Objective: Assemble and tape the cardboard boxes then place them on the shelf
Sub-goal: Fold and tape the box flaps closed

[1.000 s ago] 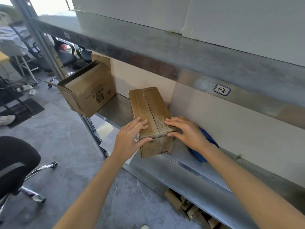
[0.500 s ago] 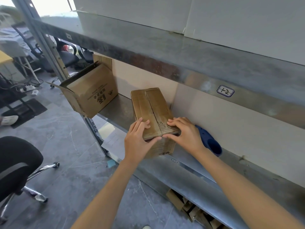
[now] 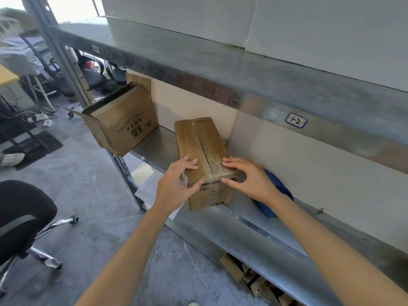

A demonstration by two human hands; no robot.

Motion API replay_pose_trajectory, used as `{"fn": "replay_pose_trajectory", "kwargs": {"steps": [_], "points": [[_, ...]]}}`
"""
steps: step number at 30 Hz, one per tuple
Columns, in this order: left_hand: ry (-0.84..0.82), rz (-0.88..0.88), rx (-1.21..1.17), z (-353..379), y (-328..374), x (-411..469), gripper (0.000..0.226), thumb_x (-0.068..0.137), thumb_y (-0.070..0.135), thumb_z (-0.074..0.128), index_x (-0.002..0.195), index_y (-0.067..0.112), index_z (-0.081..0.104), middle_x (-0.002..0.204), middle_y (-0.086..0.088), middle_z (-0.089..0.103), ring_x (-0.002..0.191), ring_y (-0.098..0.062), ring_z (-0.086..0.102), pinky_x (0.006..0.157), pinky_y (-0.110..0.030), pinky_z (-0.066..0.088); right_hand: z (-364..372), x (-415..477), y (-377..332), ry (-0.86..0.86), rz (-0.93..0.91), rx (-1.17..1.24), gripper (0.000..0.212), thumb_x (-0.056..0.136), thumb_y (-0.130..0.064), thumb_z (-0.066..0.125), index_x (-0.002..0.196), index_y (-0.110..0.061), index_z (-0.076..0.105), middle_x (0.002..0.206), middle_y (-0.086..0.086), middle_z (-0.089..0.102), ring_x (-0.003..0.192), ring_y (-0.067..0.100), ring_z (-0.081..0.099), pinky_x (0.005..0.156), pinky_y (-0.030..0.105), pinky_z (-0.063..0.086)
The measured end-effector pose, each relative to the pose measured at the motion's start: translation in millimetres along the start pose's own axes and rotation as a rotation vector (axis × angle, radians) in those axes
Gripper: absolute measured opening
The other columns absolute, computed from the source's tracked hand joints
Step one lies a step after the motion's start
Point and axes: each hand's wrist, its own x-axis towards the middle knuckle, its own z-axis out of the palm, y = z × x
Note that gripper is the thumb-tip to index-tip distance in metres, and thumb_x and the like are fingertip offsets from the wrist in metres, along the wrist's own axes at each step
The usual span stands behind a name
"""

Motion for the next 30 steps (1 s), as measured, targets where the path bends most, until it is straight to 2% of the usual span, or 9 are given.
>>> {"fn": "replay_pose_trajectory", "kwargs": {"steps": [3,6,10,13,15,17,21,25,30], "points": [[0.107,-0.083,0.009,14.1,14.7,-4.7,0.032,0.074,0.026,0.080,0.103,0.026,0.066,0.121,0.022,0.063,0.133,0.001,0.044,0.097,0.001,0.029,10.7,3.6,-11.1,0.133,0.012,-0.006,0.043,0.079,-0.041,0.078,0.116,-0.019,0.071,0.123,-0.013,0.063,0.114,0.003,0.052,0.097,0.024,0.043],[0.170,-0.102,0.012,21.6,19.5,-5.7,0.030,0.073,0.018,0.079,0.100,0.023,0.068,0.119,0.019,0.066,0.132,0.000,0.045,0.095,0.003,0.028,18.4,5.5,-16.6,0.207,0.031,-0.004,0.037,0.076,-0.033,0.080,0.107,-0.013,0.073,0.114,-0.010,0.065,0.108,0.007,0.055,0.092,0.021,0.044],[0.173,-0.118,-0.043,20.8,16.6,-4.4,0.029,0.074,0.016,0.077,0.100,0.026,0.069,0.119,0.018,0.067,0.133,-0.001,0.046,0.103,-0.008,0.034,21.9,5.6,-17.1,0.250,0.037,0.016,0.028,0.080,-0.026,0.076,0.104,-0.011,0.074,0.109,-0.009,0.067,0.103,0.007,0.057,0.089,0.022,0.047],[0.089,-0.118,-0.102,13.9,11.4,-1.9,0.029,0.081,0.014,0.076,0.104,0.030,0.068,0.121,0.023,0.063,0.135,0.000,0.043,0.111,-0.022,0.034,20.5,7.4,-14.3,0.276,0.040,0.042,0.017,0.086,-0.016,0.071,0.103,-0.012,0.075,0.108,-0.006,0.070,0.104,0.008,0.058,0.092,0.029,0.050],[0.009,-0.109,-0.155,6.4,5.4,-1.4,0.028,0.086,0.015,0.073,0.109,0.031,0.067,0.125,0.024,0.061,0.138,0.000,0.040,0.112,-0.026,0.035,18.7,8.4,-13.0,0.263,0.049,0.050,0.018,0.089,-0.013,0.068,0.105,-0.013,0.075,0.109,-0.005,0.070,0.106,0.009,0.058,0.093,0.030,0.050],[-0.057,-0.108,-0.203,-0.9,0.0,-0.1,0.027,0.092,0.014,0.067,0.115,0.030,0.067,0.130,0.022,0.061,0.140,0.000,0.037,0.110,-0.030,0.041,16.9,8.2,-12.5,0.239,0.059,0.049,0.019,0.090,-0.017,0.069,0.109,-0.015,0.074,0.111,-0.007,0.069,0.107,0.009,0.057,0.094,0.029,0.049],[-0.088,-0.088,-0.128,-7.5,-0.2,3.1,0.029,0.093,0.016,0.066,0.115,0.035,0.066,0.129,0.028,0.058,0.139,-0.001,0.038,0.114,-0.042,0.037,12.2,4.5,-9.8,0.168,0.075,0.098,0.025,0.090,-0.027,0.068,0.115,-0.021,0.072,0.116,-0.015,0.065,0.113,0.003,0.054,0.095,0.017,0.041],[-0.029,-0.096,-0.129,-1.4,1.5,-2.3,0.037,0.090,0.006,0.062,0.113,0.034,0.067,0.129,0.024,0.061,0.138,0.000,0.040,0.111,-0.038,0.042,10.6,1.8,-7.1,0.121,0.042,0.056,0.030,0.094,-0.011,0.061,0.121,-0.019,0.069,0.122,-0.012,0.063,0.116,-0.001,0.048,0.095,0.002,0.030],[-0.045,-0.078,-0.110,-0.7,-0.3,-1.9,0.036,0.093,0.003,0.059,0.118,0.029,0.067,0.132,0.019,0.060,0.139,-0.003,0.039,0.107,-0.016,0.037,9.5,1.0,-5.1,0.126,0.009,0.068,0.032,0.097,-0.001,0.053,0.121,-0.014,0.069,0.123,-0.005,0.065,0.118,0.005,0.050,0.098,0.005,0.032]]}}
